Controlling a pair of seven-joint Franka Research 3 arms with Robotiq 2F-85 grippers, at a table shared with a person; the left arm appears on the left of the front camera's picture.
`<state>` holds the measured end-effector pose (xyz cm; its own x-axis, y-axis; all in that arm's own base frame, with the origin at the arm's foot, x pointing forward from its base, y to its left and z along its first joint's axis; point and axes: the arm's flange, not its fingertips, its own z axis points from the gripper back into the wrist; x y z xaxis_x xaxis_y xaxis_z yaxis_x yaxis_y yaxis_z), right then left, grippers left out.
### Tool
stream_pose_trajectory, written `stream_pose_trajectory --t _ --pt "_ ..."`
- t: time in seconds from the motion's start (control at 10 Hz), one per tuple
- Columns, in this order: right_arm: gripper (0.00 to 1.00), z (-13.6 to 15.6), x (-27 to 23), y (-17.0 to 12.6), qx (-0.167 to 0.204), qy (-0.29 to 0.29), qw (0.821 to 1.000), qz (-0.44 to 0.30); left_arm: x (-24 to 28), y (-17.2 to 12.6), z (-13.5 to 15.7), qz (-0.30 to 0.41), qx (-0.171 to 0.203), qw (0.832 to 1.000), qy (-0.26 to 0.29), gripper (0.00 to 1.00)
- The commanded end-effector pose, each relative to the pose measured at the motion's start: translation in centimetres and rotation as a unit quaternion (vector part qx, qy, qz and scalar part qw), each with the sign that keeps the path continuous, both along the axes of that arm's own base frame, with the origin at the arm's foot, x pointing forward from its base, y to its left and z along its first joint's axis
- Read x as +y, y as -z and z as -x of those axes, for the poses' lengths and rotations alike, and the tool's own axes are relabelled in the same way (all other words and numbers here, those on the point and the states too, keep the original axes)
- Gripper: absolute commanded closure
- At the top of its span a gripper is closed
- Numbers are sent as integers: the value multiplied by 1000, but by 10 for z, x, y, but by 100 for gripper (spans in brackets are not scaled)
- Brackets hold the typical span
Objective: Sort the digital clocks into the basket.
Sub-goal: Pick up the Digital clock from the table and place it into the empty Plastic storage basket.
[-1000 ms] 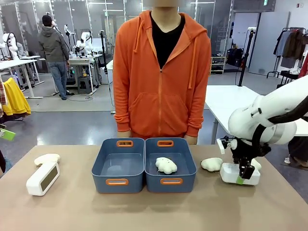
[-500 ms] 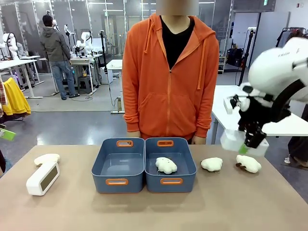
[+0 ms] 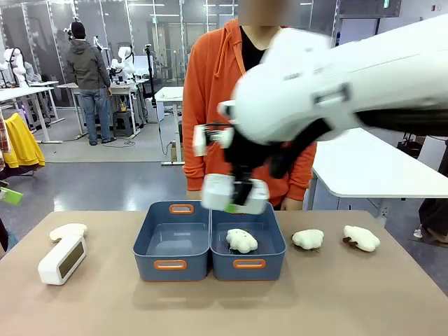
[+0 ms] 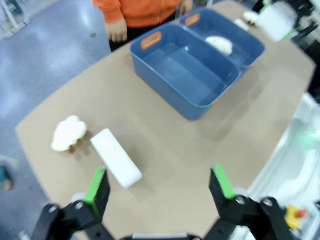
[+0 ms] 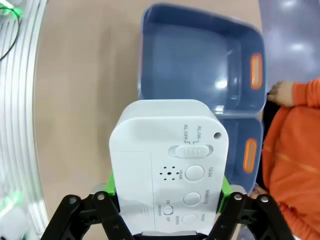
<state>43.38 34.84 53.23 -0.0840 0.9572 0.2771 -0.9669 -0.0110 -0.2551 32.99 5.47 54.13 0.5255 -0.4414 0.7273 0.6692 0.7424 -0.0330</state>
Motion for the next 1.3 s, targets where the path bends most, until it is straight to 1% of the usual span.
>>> stream_pose_trajectory --t 0.0,0.1,0.2,0.3,0.4,0.6,0.8,0.9,1.0,1.2 --pt "100 -41 72 23 -20 23 998 58 1 1 -1 5 -1 1000 9 0" --pt "100 -48 104 41 -17 19 998 64 1 1 -1 5 -1 1000 9 0" --pt "100 -57 125 63 -7 12 997 75 1 1 -1 5 -1 1000 9 0" --pt "100 -66 139 83 7 20 997 75 1 1 -1 5 -1 1000 9 0" --pt "100 -77 148 103 -2 11 997 75 1 1 -1 5 -1 1000 9 0" --pt "100 -83 159 123 22 15 997 70 1 1 -1 5 -1 1000 9 0" --pt "100 -80 161 139 39 30 996 68 1 1 -1 5 -1 1000 9 0" --pt "6 -83 155 147 42 35 996 72 1 1 -1 5 -1 1000 9 0" --pt "0 -79 154 148 46 33 996 69 1 1 -1 5 -1 1000 9 0" --pt "0 -76 145 143 41 37 997 61 1 1 -1 5 -1 1000 9 0"
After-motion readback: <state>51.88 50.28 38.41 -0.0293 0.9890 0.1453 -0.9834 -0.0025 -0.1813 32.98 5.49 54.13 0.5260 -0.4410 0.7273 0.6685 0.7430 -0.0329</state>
